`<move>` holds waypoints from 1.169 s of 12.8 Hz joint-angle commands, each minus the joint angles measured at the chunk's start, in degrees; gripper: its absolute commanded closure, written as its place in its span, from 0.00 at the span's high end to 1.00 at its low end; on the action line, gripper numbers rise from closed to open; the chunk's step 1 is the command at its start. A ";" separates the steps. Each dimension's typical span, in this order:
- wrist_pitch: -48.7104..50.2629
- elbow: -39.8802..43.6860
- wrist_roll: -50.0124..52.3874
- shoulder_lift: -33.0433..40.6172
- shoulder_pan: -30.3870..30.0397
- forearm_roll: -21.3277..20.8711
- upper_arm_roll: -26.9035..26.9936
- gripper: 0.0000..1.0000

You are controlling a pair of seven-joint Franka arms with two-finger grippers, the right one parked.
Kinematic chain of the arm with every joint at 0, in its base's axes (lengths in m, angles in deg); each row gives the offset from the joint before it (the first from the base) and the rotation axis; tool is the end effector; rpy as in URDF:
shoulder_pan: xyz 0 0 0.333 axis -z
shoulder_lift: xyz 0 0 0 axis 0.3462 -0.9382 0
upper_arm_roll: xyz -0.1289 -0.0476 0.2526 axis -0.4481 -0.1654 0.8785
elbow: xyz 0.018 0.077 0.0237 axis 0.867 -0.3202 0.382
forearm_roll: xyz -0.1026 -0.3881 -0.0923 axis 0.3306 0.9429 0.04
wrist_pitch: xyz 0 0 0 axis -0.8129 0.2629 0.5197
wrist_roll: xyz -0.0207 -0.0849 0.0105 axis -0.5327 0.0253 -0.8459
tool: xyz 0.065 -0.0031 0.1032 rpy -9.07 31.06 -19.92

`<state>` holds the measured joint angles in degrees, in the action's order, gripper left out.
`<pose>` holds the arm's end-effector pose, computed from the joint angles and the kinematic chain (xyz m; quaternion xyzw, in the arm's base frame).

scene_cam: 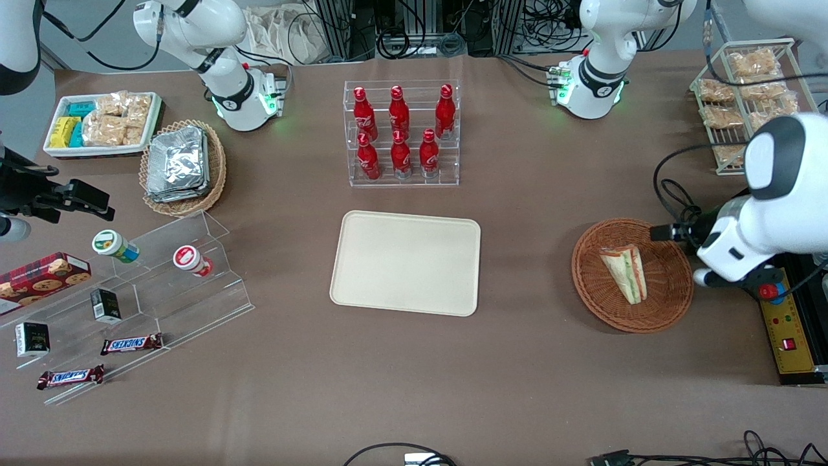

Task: Place sandwich from basket to tray
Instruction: 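Lower the open left gripper onto the wrapped sandwich in the basket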

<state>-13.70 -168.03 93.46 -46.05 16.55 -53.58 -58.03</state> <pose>0.6168 -0.0104 0.3710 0.9868 0.0344 -0.1580 0.0063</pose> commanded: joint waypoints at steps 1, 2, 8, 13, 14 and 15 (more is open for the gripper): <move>-2.03 1.43 4.90 -4.08 -0.08 -1.46 -0.25 1.00; -3.26 1.52 6.32 -5.75 0.01 -1.46 -0.25 1.00; -9.15 1.43 9.30 -12.70 0.19 -0.94 -0.34 1.00; -10.65 1.34 13.19 -17.19 0.28 -0.50 -0.34 1.00; -11.00 1.34 13.27 -17.46 0.36 -0.50 -0.34 1.00; -11.00 1.34 13.27 -18.24 0.28 -0.50 -0.34 1.00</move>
<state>-24.62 -167.91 105.52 -62.93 16.80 -53.98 -58.17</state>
